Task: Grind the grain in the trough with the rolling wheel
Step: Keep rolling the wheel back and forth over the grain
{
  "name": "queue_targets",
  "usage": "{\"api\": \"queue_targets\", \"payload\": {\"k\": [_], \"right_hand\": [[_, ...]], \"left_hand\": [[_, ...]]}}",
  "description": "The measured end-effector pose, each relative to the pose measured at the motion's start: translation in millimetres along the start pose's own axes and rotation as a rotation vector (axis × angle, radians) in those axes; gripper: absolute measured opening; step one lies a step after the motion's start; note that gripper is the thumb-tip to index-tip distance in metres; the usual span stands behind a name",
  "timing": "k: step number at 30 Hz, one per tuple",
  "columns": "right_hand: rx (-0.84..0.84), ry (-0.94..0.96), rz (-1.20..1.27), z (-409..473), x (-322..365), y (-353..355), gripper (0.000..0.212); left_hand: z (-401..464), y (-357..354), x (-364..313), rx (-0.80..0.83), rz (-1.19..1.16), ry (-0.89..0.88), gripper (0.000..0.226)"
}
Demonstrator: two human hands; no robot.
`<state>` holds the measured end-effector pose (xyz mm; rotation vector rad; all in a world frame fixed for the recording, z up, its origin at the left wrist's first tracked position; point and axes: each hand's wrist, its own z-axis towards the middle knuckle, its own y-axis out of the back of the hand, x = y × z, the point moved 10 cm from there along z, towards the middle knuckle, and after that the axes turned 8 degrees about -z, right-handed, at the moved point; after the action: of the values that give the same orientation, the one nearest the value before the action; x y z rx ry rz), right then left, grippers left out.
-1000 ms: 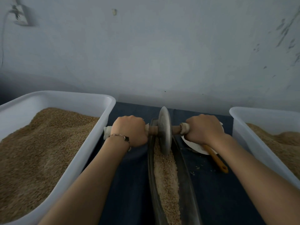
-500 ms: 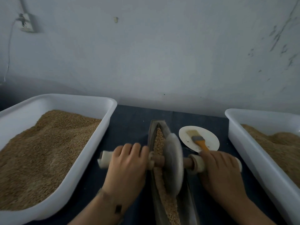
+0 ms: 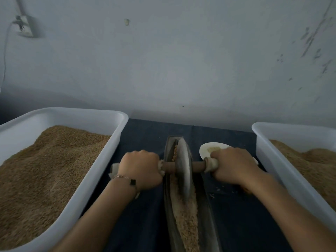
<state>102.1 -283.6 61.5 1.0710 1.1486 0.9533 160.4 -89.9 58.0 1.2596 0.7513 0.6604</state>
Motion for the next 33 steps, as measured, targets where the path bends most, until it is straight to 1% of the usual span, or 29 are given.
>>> {"api": "queue_targets", "payload": {"k": [3, 4, 5, 6, 7, 8, 10, 11, 12, 13, 14, 15, 16, 18, 20, 21, 22, 23, 24, 25, 26, 28, 29, 31, 32, 33], "right_hand": [[0.146, 0.011, 0.104, 24, -4, -10, 0.006], [0.166, 0.014, 0.121, 27, -4, -11, 0.006], [0.150, 0.020, 0.125, 28, -3, -10, 0.006], [0.100, 0.024, 0.124, 25, -2, -6, 0.008], [0.016, 0.020, 0.125, 20, 0, 0, 0.010], [-0.090, 0.009, 0.115, 10, 2, 8, 0.019], [-0.351, 0.013, 0.035, -22, 8, 21, 0.044], [-0.498, 0.044, 0.009, -43, 13, 25, 0.048], [-0.656, 0.084, -0.008, -66, 18, 29, 0.045], [-0.777, 0.123, 0.001, -88, 20, 31, 0.036], [-0.848, 0.154, 0.023, -107, 20, 30, 0.025], [-0.883, 0.169, 0.040, -120, 19, 28, 0.018], [-0.902, 0.175, 0.041, -130, 19, 26, 0.015], [-0.928, 0.174, 0.017, -138, 20, 27, 0.015], [-0.876, 0.154, 0.025, -129, 21, 28, 0.012], [-0.810, 0.124, 0.035, -117, 20, 26, 0.018], [-0.711, 0.093, 0.047, -101, 19, 24, 0.025], [-0.576, 0.048, 0.045, -84, 16, 18, 0.028], [-0.430, -0.001, 0.025, -66, 11, 11, 0.025], [-0.287, -0.032, 0.018, -49, 5, 1, 0.018], [-0.181, -0.039, 0.031, -35, 1, -5, 0.012], [-0.040, -0.021, 0.054, -9, -2, -12, 0.007], [0.014, -0.016, 0.066, 2, -3, -12, 0.007], [0.091, -0.013, 0.091, 17, -3, -9, 0.014], [0.114, -0.015, 0.099, 20, -3, -10, 0.013], [0.109, -0.004, 0.087, 21, -1, -8, 0.006]], "left_hand": [[21, 2, 1, 0.033, -0.002, 0.009, 0.022], [24, 1, 2, 0.057, -0.011, 0.016, 0.023], [25, 0, 2, 0.076, -0.018, 0.024, 0.023], [23, 0, 3, 0.081, -0.023, 0.029, 0.024], [18, 1, 2, 0.065, -0.025, 0.032, 0.024], [10, 3, 0, 0.026, -0.009, 0.030, 0.024], [-18, 10, -9, -0.137, 0.032, -0.014, 0.027], [-37, 12, -17, -0.222, 0.021, -0.060, 0.028], [-57, 17, -25, -0.320, -0.014, -0.119, 0.028], [-77, 23, -32, -0.420, -0.037, -0.176, 0.025], [-94, 28, -37, -0.505, -0.035, -0.212, 0.019], [-108, 32, -40, -0.563, -0.010, -0.235, 0.016], [-118, 33, -43, -0.594, 0.021, -0.249, 0.015], [-123, 37, -47, -0.601, 0.051, -0.264, 0.014], [-112, 35, -48, -0.530, 0.048, -0.272, 0.018], [-101, 32, -47, -0.453, 0.030, -0.265, 0.025], [-87, 29, -44, -0.372, 0.039, -0.233, 0.030], [-71, 26, -39, -0.305, 0.084, -0.183, 0.032], [-55, 23, -33, -0.246, 0.124, -0.138, 0.030], [-39, 17, -24, -0.172, 0.100, -0.088, 0.027], [-24, 9, -15, -0.082, 0.033, -0.051, 0.025], [3, -4, 1, 0.109, -0.115, 0.024, 0.021], [12, -9, 7, 0.186, -0.176, 0.059, 0.018], [22, -16, 17, 0.304, -0.249, 0.126, 0.012], [22, -19, 20, 0.336, -0.271, 0.151, 0.011], [21, -22, 22, 0.349, -0.288, 0.165, 0.011]]}}
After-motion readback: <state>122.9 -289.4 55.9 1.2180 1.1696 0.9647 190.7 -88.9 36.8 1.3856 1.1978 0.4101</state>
